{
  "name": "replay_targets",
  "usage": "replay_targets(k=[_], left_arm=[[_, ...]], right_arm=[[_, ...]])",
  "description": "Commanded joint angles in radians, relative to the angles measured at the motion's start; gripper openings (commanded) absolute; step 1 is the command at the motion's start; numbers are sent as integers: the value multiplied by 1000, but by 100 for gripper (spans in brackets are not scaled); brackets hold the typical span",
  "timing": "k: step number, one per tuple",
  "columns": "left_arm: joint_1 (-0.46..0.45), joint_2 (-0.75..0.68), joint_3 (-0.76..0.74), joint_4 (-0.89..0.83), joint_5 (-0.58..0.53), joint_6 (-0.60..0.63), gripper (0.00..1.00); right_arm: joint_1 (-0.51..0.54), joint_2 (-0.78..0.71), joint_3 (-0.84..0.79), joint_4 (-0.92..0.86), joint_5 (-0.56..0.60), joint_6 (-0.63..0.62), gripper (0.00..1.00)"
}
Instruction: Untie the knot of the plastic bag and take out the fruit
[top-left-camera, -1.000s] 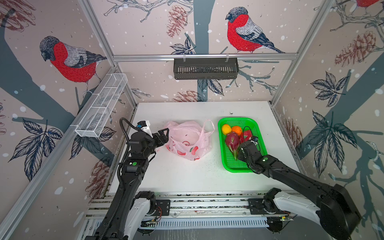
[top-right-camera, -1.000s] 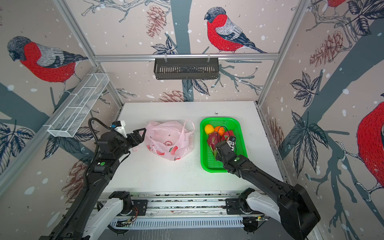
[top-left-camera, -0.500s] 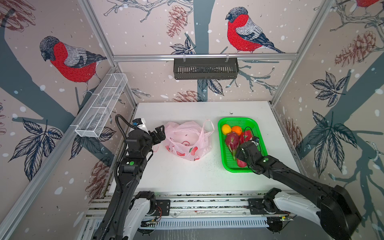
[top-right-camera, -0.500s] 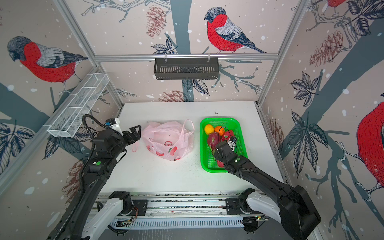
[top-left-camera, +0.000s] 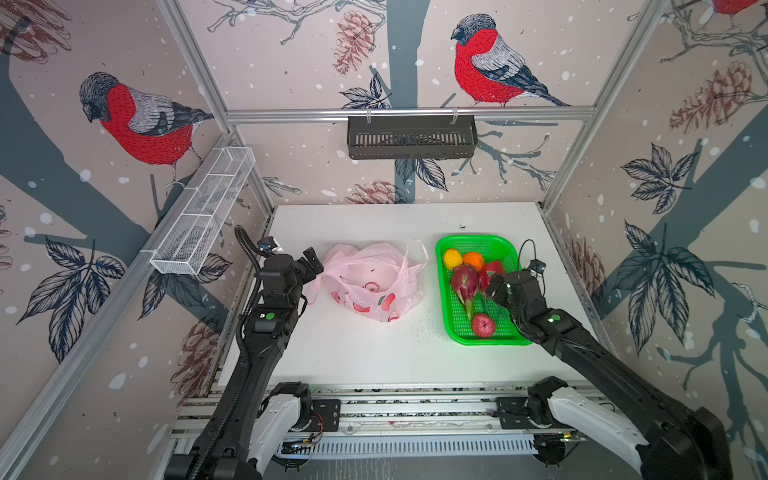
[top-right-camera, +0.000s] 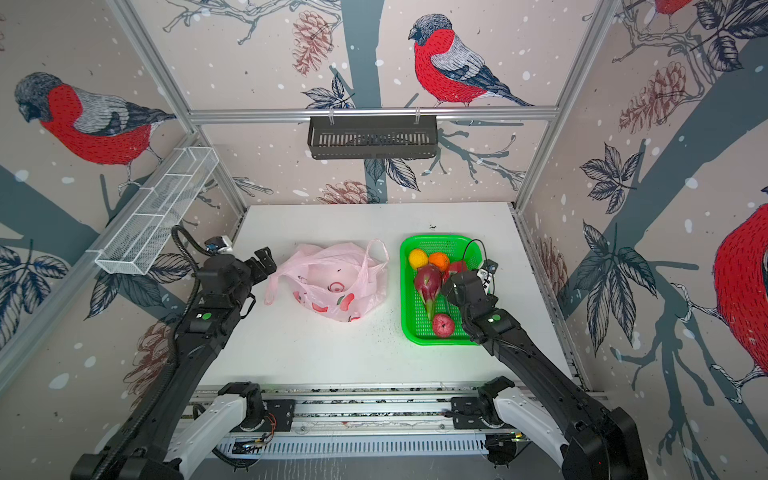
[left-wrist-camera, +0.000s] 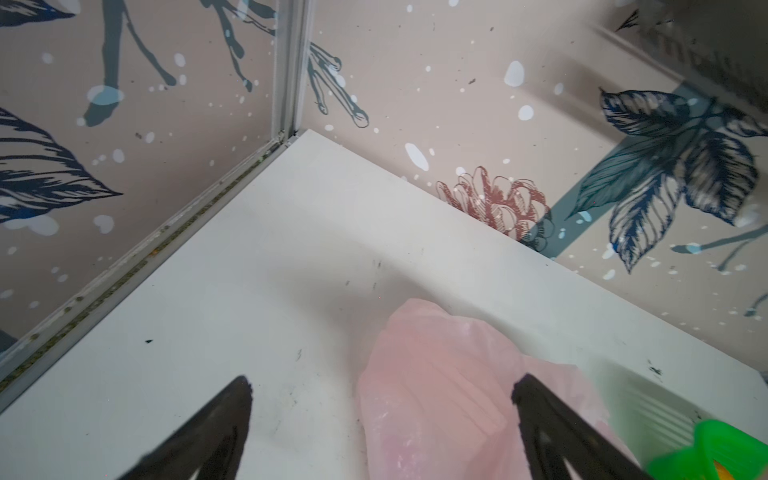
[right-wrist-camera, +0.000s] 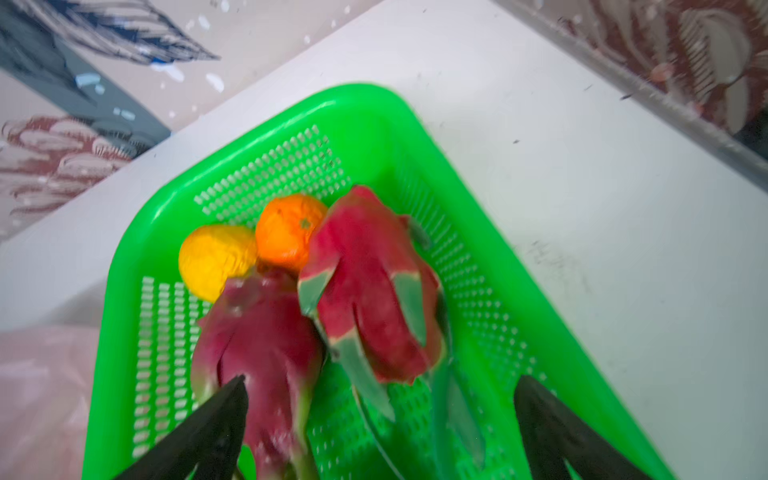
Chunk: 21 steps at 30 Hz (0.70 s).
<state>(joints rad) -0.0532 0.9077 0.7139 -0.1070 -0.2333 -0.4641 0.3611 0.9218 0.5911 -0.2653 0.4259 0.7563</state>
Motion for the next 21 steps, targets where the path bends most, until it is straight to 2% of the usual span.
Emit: replay_targets(k=[1,5,10,15,19,21], left_arm=[[6,46,-8,94,-149,23,98],[14,118,-17,134,-207,36,98],[13,164,-125,365,-240,93,98],[14,228,-255,656,-264,197,98],[14,324,-333,883,-264,273,98],[14,382,-341,938,-253,295,98]], right_arm=[[-123,-11,16,88,-40,-119,99],[-317,2,11,196,-131,-203,100],[-471,91,-18,325,-192,-274,100],[-529,211,-29,416,-204,-349,100],[-533,254,-102,596,-184,-412,100],[-532,257,-142,687,-175,-435,100]])
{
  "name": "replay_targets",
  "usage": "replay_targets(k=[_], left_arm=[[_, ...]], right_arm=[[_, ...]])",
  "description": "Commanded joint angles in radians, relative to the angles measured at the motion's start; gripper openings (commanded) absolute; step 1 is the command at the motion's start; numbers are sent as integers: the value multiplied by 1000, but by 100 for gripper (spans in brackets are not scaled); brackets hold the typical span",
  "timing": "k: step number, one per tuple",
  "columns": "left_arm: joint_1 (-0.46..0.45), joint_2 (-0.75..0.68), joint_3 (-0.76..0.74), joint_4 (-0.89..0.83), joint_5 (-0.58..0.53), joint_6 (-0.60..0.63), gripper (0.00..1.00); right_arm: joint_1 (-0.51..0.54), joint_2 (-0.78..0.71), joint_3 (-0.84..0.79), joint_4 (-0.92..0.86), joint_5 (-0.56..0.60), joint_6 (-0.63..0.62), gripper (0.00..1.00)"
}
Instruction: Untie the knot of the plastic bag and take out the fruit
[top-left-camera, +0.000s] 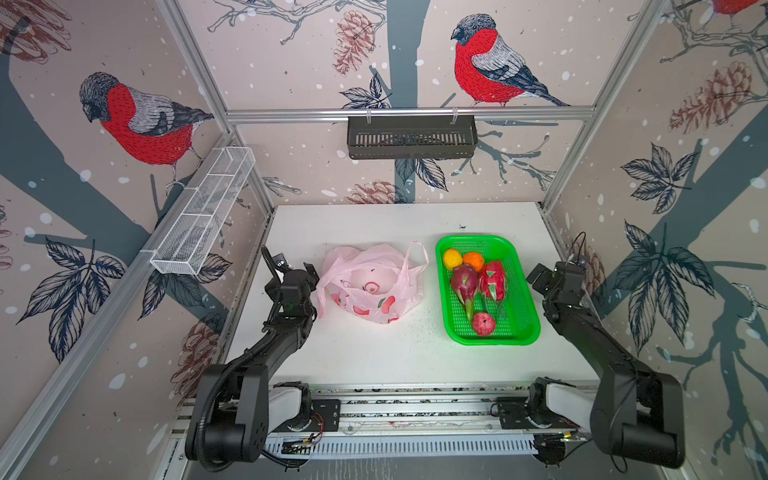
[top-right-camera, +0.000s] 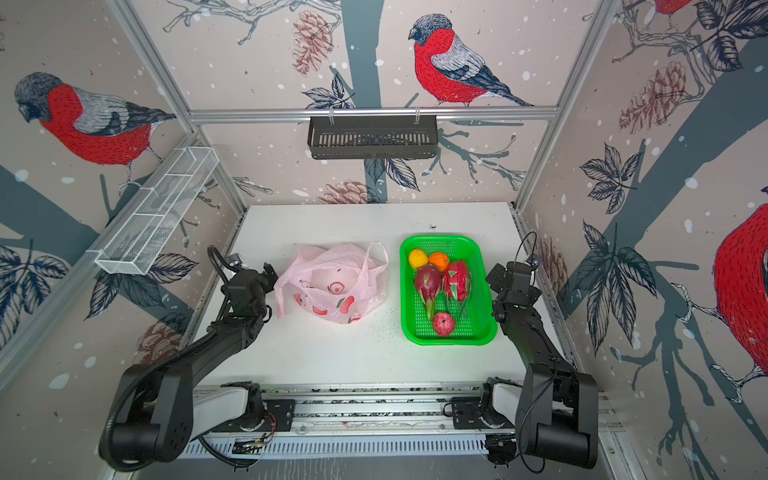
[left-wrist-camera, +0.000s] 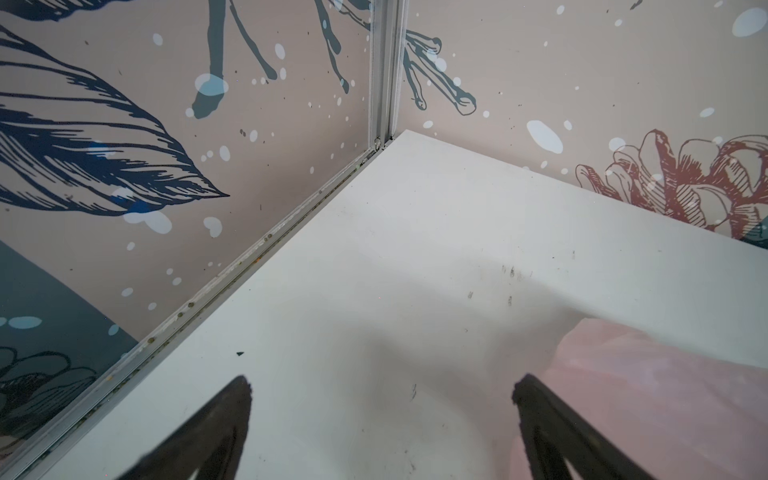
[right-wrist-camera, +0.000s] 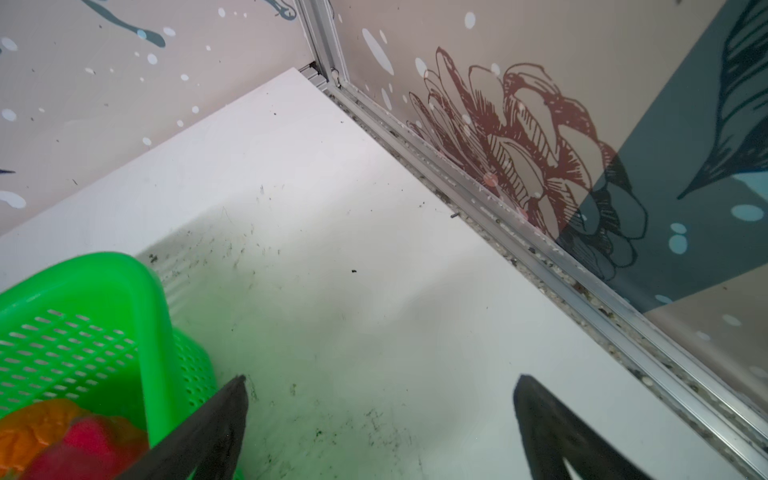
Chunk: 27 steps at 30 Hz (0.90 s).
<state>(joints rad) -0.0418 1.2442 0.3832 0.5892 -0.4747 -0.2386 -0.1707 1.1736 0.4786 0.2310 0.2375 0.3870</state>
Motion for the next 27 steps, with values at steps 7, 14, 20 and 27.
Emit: replay_targets(k=[7,14,20,27], left_arm=[[2,190,-54,441,40,134,98],[3,238,-148,656,113,166,98],[3,277,-217,813,149,178,98],[0,316,-234,885,190,200,98]], right_arm=[[0,15,-148,469,-7,-156,100],[55,26,-226,669,-21,-250,100],[158,1,-300,774,42,-342,99],[194,5,-355,883,13,-305,100]])
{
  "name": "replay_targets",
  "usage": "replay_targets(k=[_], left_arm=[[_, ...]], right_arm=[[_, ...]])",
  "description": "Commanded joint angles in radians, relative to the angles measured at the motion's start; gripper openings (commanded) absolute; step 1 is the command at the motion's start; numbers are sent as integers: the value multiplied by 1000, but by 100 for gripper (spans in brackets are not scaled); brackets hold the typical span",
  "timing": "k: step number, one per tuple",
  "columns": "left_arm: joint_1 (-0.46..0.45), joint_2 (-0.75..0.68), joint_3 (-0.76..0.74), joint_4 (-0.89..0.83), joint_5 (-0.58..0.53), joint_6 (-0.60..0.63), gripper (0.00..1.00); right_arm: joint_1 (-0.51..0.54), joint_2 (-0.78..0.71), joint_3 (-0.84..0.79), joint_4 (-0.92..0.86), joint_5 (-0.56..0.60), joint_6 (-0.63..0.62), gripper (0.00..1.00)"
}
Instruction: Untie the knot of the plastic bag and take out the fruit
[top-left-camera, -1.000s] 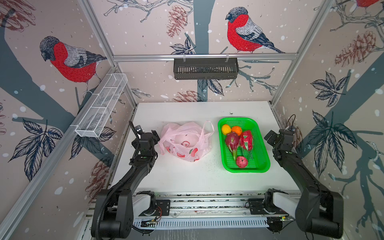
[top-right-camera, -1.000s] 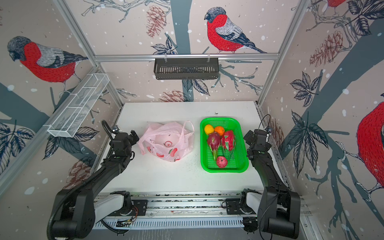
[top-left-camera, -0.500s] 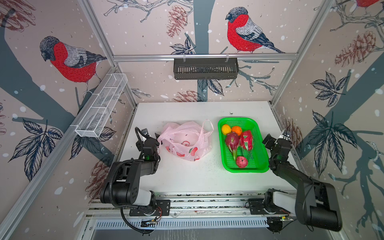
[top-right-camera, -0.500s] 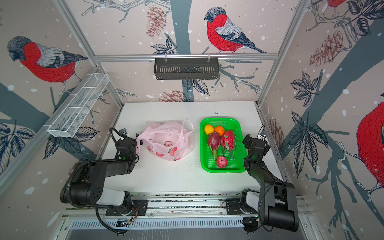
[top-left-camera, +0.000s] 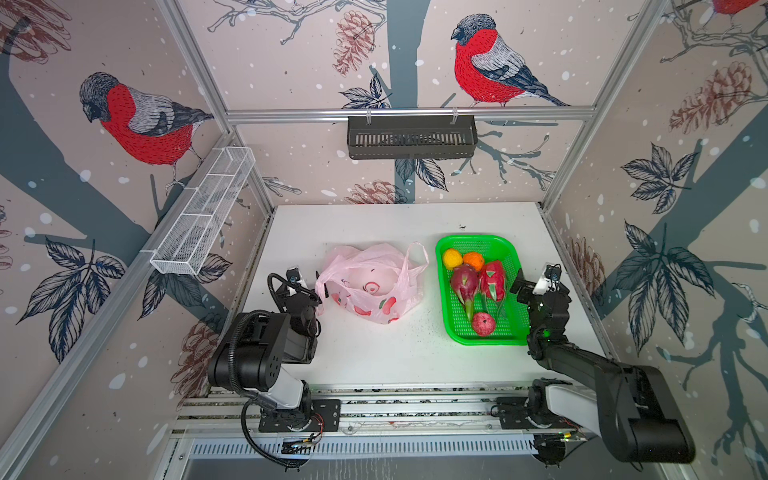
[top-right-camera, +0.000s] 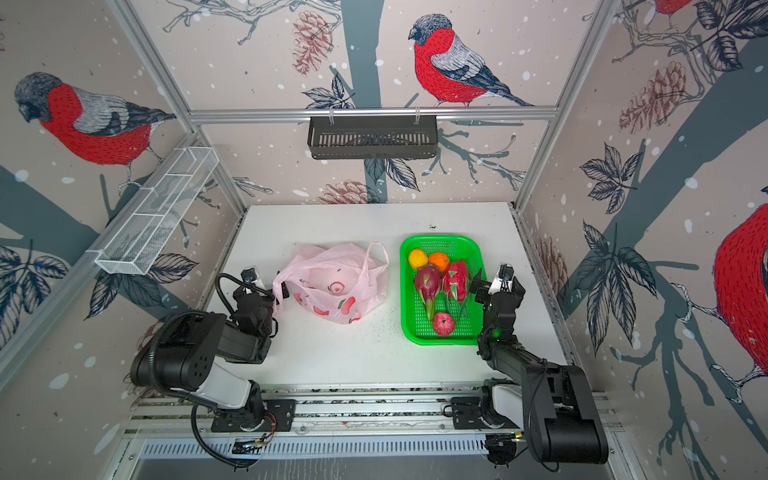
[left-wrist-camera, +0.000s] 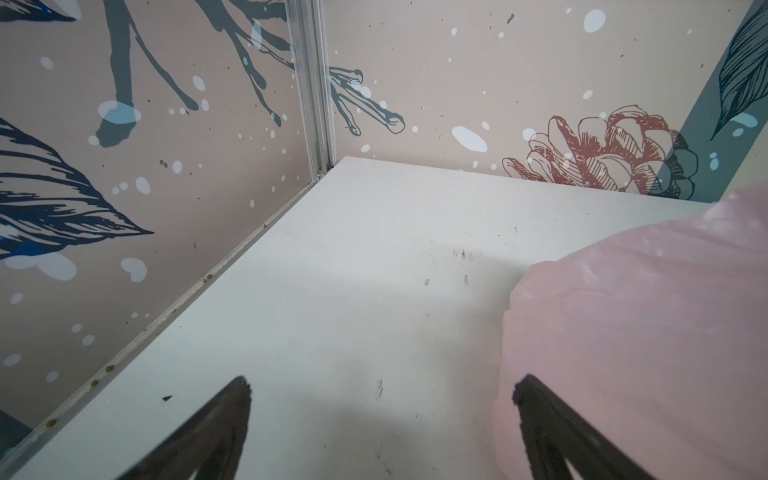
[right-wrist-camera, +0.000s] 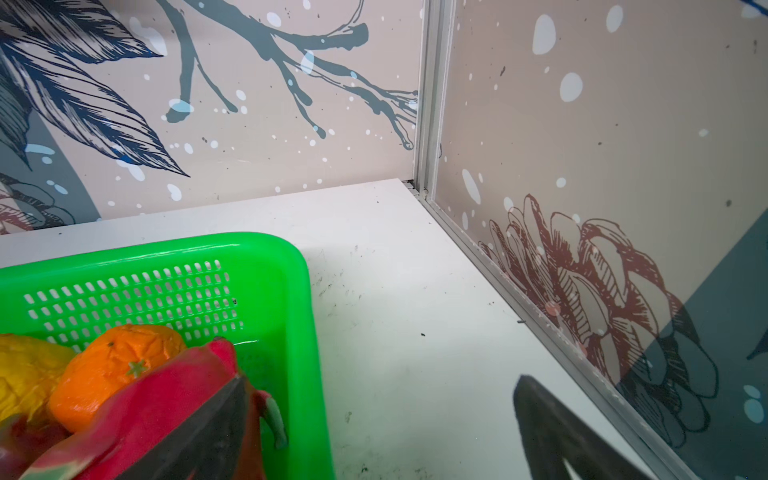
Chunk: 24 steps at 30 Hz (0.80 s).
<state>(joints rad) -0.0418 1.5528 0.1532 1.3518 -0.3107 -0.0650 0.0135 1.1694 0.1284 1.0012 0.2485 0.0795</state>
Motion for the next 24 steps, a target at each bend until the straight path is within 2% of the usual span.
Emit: replay_targets(k=[1,9,13,15,17,18,19,24], left_arm=[[2,3,-4,111,35,28,98],[1,4,15,80,68,42,98],[0,4,20,72,76,45,98],[0,4,21,69,79,46,98],[1,4,32,51,86,48,98],[0,4,43,26,85,48,98],[1,4,62,-11,81,45,98],[0,4,68,-16,84,48,98]], right_arm=[[16,26,-2,132,-6,3,99],[80,235,27,268,15,-51,100],[78,352,4,435,17,-58,99],[73,356,29,385,36,-43,99],[51,335,102,205,47,4,100],[15,331,104,204,-27,15,99],[6,332,100,209,-48,16,99],[18,331,102,203,-28,10,99]])
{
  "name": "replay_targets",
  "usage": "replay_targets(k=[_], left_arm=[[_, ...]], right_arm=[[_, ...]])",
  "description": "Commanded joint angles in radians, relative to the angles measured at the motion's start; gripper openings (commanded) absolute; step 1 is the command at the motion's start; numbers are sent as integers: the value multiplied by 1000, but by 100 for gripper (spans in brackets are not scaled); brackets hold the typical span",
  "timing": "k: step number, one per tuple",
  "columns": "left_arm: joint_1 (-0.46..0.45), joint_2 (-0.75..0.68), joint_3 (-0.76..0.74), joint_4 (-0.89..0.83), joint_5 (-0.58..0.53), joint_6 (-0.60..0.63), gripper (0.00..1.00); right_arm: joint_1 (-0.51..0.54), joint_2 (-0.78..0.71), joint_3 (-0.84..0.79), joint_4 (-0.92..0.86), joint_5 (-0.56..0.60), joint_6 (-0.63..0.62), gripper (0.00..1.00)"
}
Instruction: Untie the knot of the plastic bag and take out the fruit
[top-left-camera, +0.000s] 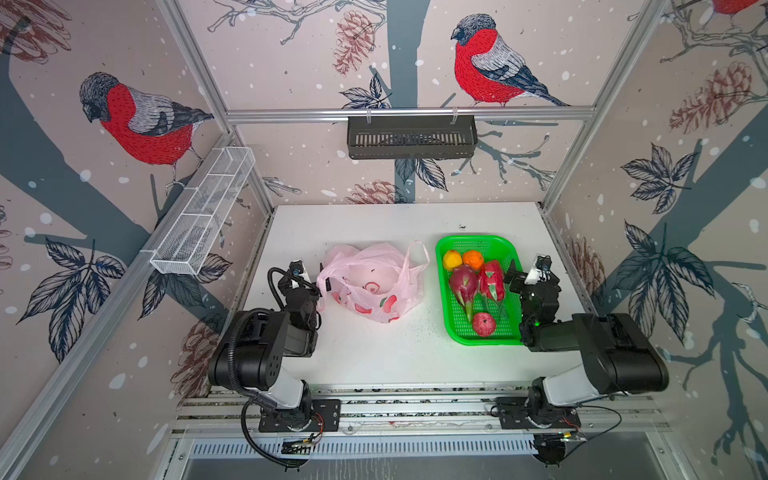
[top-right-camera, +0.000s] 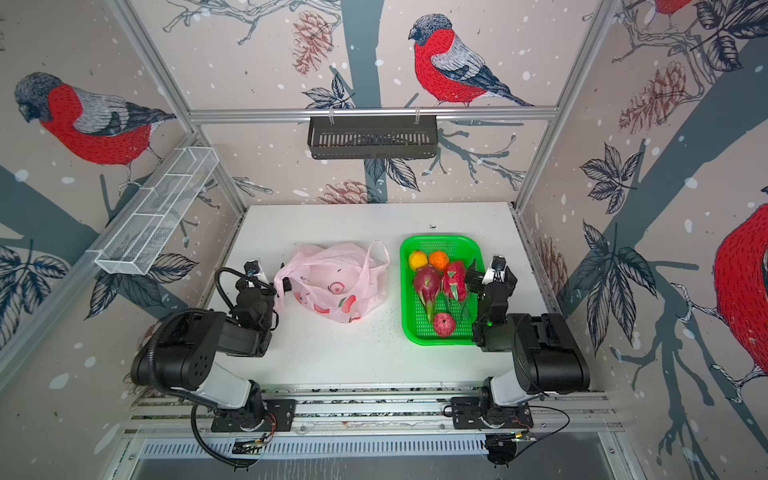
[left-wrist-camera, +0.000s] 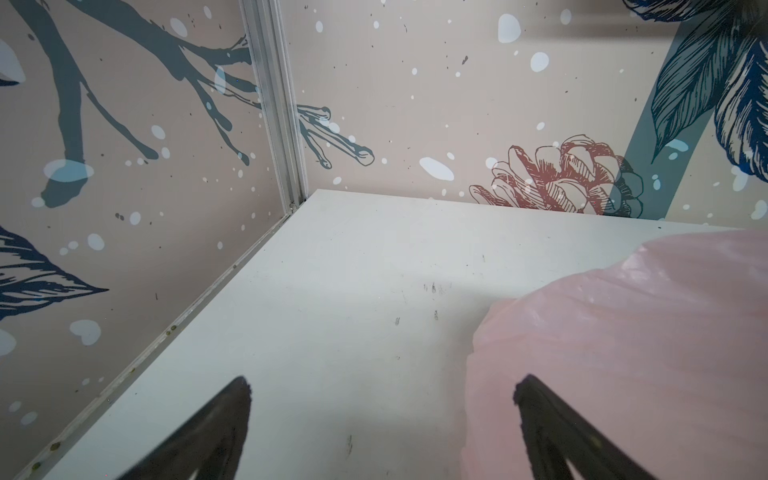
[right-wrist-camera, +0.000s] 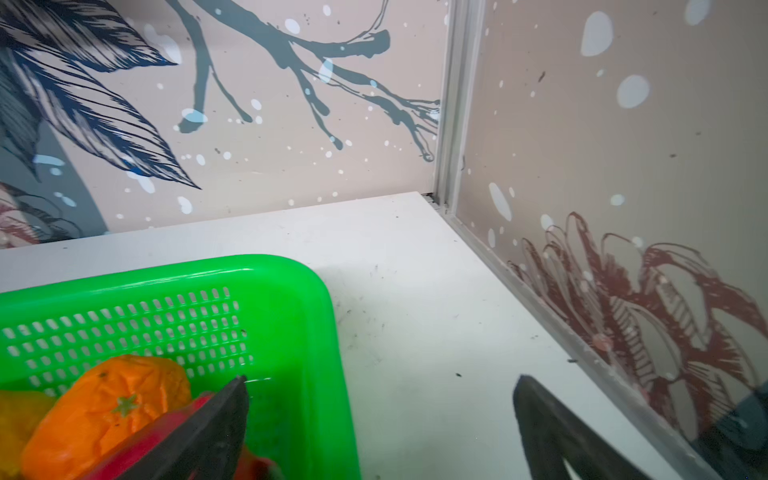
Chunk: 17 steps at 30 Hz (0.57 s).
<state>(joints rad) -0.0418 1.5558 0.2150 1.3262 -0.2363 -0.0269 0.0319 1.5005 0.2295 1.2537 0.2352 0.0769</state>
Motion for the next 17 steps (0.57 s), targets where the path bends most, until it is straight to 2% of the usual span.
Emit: replay_targets(k=[1,17], left_arm=[[1,1,6,8,8,9,98],[1,1,4,11,8,10,98]], right_arm=[[2,-1,2,-53,-11,10,99],[-2,-2,3,-55,-28,10,99]])
